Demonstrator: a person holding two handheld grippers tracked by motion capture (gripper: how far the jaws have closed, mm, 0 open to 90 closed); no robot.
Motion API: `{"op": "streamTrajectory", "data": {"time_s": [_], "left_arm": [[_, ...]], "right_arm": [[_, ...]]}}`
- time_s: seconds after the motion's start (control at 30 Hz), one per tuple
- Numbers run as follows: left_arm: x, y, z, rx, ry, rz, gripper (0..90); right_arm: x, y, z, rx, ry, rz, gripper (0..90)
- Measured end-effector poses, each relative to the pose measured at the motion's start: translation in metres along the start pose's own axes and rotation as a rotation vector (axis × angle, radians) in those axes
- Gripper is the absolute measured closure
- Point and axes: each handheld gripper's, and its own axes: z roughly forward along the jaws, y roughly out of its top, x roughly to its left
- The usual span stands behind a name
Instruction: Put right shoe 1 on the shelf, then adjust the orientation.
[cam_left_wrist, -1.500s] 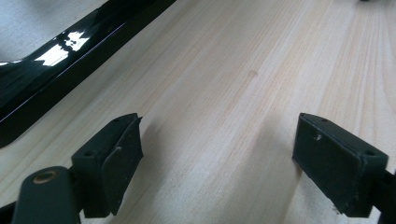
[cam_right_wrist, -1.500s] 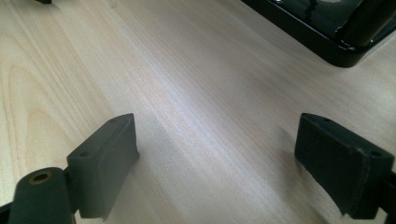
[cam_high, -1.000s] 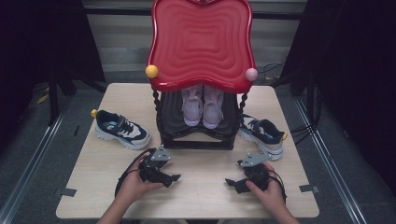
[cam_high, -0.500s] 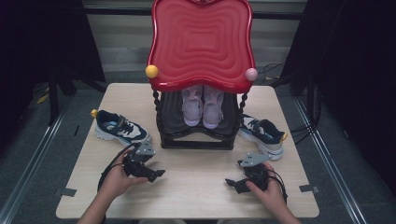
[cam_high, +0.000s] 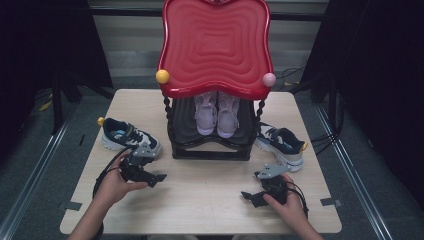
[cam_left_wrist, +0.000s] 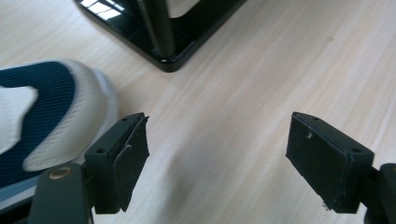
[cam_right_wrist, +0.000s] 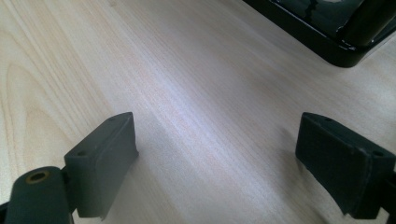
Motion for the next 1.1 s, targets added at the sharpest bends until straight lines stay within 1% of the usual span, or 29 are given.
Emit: {"op": "streamTrajectory", "data": {"time_s": [0.03,0.13,0.2,0.33,0.37,0.43,0.53,0.57,0.67,0.7,0.73,0.83,0.87,0.9,1.0,1.1], "left_arm": [[0.002,0.000,-0.001,0.004,0.008,0.002,20.3],[0.007,0.001,-0.007,0.013,0.010,-0.017,20.3],[0.009,0.001,-0.010,0.006,0.027,-0.027,20.3],[0.015,0.002,-0.017,0.020,0.038,-0.035,20.3],[0.017,0.002,-0.019,0.028,0.039,-0.030,20.3],[0.021,0.002,-0.022,0.026,0.051,-0.039,20.3],[0.025,0.003,-0.025,0.035,0.067,-0.037,20.3],[0.027,0.004,-0.026,0.029,0.073,-0.048,20.3],[0.033,0.006,-0.029,0.034,0.085,-0.047,20.3],[0.034,0.006,-0.029,0.030,0.087,-0.054,20.3],[0.036,0.007,-0.030,0.033,0.090,-0.050,20.3],[0.041,0.009,-0.032,0.030,0.098,-0.062,20.3],[0.044,0.009,-0.034,0.032,0.105,-0.059,20.3],[0.046,0.009,-0.034,0.026,0.111,-0.069,20.3],[0.053,0.010,-0.036,0.016,0.117,-0.083,20.3],[0.061,0.010,-0.038,0.019,0.134,-0.094,20.2]], "right_arm": [[0.000,0.000,0.000,0.001,0.003,0.002,11.8],[0.000,0.000,0.000,0.001,0.000,0.003,11.7],[0.000,0.000,0.000,-0.001,0.002,-0.001,11.8],[0.000,0.000,0.000,0.000,0.003,0.000,11.7],[0.000,0.000,0.000,-0.001,0.002,0.000,11.7],[0.000,0.000,0.000,-0.001,0.002,0.000,11.7],[0.000,0.000,0.000,0.000,0.003,0.001,11.7],[0.000,0.000,0.000,-0.001,0.003,0.000,11.7],[0.000,0.000,0.000,0.000,0.002,0.001,11.7],[0.000,0.000,0.000,0.000,0.002,0.000,11.7],[0.000,0.000,0.000,0.000,0.003,0.001,11.7],[0.000,0.000,0.000,0.000,0.003,0.001,11.7],[0.000,0.000,0.000,0.000,0.003,0.001,11.7],[0.000,0.000,0.000,0.000,0.003,0.001,11.7],[0.000,0.000,0.000,-0.001,0.003,0.000,11.7],[0.000,0.000,0.000,-0.001,0.002,0.000,11.7]]}}
